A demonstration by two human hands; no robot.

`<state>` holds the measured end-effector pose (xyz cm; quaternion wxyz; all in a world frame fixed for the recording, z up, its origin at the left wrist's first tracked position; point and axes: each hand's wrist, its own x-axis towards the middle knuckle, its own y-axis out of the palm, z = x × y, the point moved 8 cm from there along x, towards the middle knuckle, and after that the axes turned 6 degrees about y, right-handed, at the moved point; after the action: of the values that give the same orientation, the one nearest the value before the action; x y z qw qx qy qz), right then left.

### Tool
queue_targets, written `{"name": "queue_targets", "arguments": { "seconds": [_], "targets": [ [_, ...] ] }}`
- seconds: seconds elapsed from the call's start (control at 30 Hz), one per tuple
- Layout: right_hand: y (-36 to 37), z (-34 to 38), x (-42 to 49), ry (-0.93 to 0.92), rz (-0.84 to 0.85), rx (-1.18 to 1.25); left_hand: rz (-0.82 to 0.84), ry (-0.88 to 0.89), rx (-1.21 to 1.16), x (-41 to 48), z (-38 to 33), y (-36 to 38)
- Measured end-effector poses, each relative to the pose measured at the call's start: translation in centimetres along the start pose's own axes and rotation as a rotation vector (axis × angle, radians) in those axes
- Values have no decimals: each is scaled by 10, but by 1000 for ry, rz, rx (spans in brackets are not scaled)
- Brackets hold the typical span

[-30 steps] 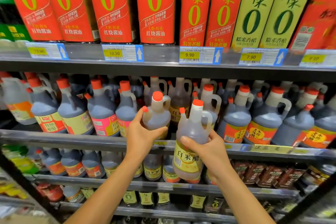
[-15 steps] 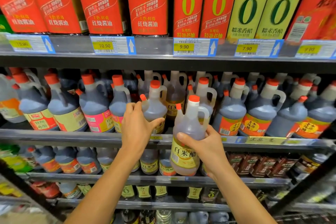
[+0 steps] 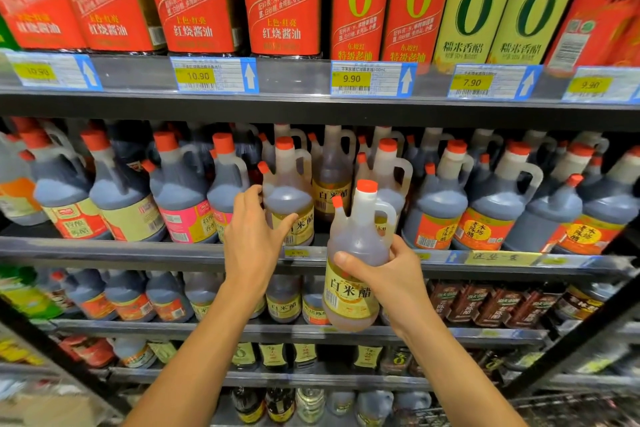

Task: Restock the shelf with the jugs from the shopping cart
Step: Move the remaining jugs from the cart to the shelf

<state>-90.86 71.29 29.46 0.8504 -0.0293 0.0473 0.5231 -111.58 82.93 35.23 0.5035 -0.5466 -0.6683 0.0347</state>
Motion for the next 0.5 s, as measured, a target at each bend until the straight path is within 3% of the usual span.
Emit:
{"name": "queue_targets", "arguments": {
  "seconds": [0.17, 0.5],
  "targets": [
    [5, 11, -7, -66, -28, -3, 22, 54, 16, -13, 16, 1],
    [38, 54, -18, -268, -102, -31, 264, 427, 270, -36, 47, 31]
  ]
}}
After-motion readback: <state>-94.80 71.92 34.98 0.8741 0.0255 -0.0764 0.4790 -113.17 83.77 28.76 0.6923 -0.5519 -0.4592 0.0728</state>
